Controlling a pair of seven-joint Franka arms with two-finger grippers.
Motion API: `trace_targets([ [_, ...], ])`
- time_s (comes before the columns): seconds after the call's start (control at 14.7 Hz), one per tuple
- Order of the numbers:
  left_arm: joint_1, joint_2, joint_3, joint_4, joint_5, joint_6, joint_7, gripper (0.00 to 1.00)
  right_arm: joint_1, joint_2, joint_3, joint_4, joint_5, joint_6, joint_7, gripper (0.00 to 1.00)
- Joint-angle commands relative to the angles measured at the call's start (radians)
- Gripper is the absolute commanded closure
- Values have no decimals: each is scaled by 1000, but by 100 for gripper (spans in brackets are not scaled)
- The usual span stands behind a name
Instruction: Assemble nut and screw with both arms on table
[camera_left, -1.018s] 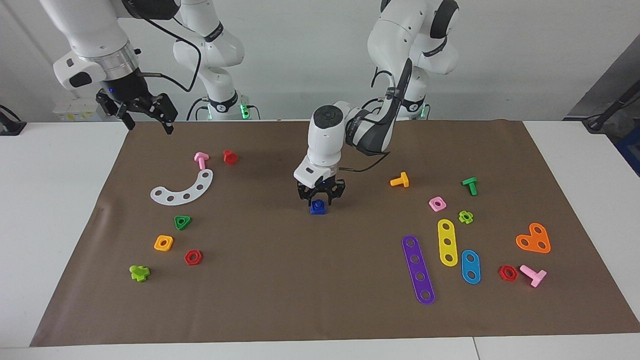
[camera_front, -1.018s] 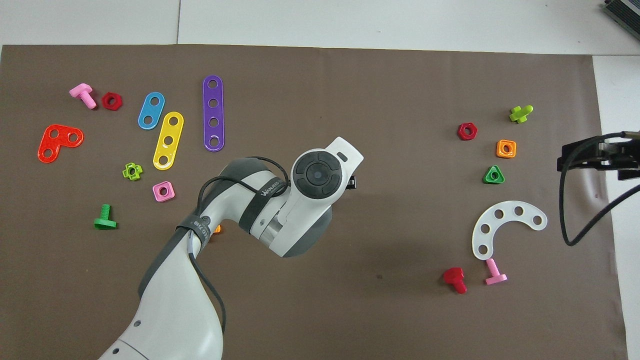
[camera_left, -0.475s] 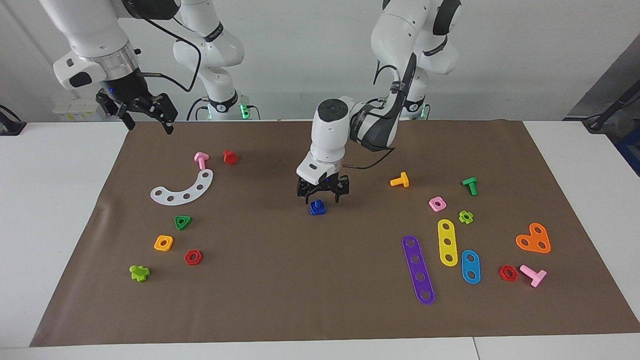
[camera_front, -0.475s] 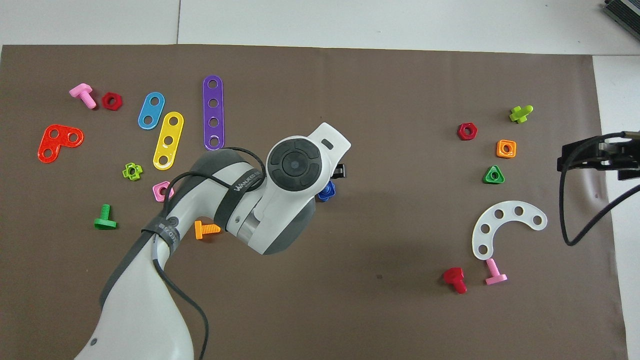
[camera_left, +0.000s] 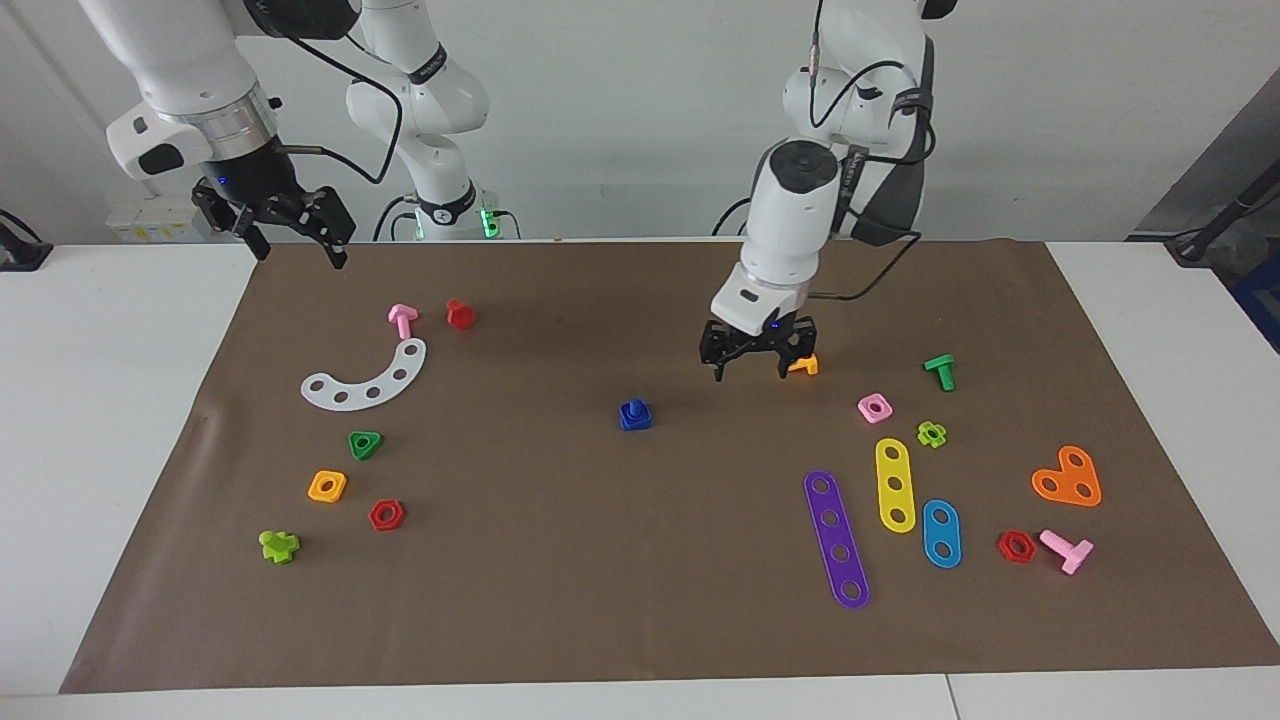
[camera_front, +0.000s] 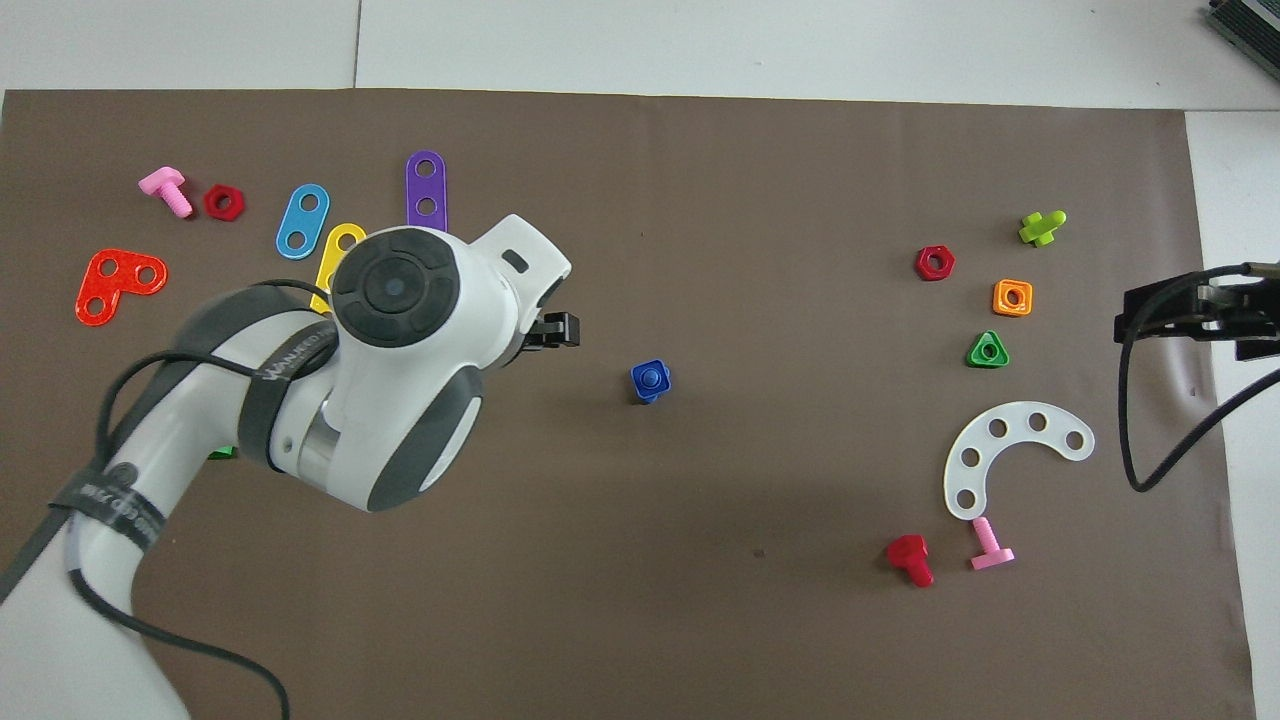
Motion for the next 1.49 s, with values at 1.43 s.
trace_targets([
  [1.43,419,-137,-6,327,-24,-505,495,0,-6,-14,4,-9,7,-10,-26,0],
])
